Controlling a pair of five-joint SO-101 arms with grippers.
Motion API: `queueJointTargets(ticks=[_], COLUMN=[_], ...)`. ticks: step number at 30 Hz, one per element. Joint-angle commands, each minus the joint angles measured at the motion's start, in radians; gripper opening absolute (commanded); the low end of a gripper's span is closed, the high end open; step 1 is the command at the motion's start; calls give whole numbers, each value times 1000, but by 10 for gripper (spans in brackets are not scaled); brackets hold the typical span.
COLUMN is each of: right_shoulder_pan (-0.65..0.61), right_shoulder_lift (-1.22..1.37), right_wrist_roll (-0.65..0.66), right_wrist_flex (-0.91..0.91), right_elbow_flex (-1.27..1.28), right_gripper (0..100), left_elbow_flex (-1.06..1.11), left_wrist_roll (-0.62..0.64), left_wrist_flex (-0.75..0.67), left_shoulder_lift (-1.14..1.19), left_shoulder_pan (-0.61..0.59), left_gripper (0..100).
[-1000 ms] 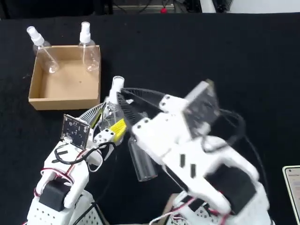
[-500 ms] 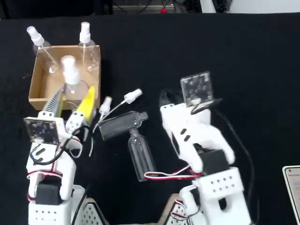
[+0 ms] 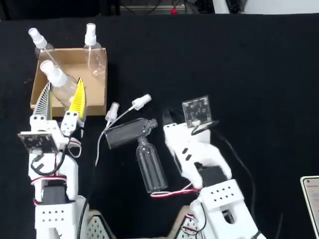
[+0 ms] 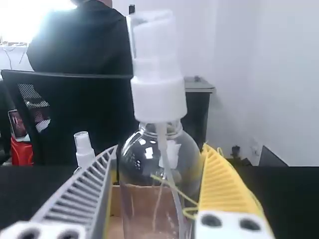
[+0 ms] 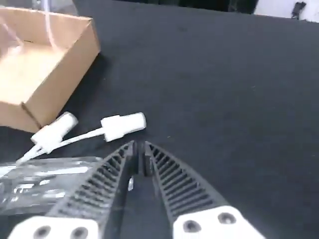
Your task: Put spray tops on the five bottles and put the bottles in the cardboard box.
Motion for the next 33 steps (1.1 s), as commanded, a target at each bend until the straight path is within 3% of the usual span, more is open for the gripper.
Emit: queueJointTargets(ticks=[1,8,16,24,33], right_shoulder_pan=[-32,-28,-28,-28,-28], right_shoulder_lift=[-25,-24,-21,-19,-19], right_wrist_roll=[-9,-8,-8,-8,-6], right_wrist_flex=[-60,-68,-71,-71,-71], right_elbow_flex=[8,13,13,13,15], right_gripper=[11,11,11,11,11], left_elbow_flex=[-177,-320,-320,-354,-374], left_wrist_roll=[-8,-8,-9,-8,0], left_wrist_flex=[-101,-245,-488,-505,-509], left_shoulder_lift=[219,595,852,959,1002], left_shoulder_pan=[-10,-10,-27,-108,-90], left_gripper=[68,68,69,70,70])
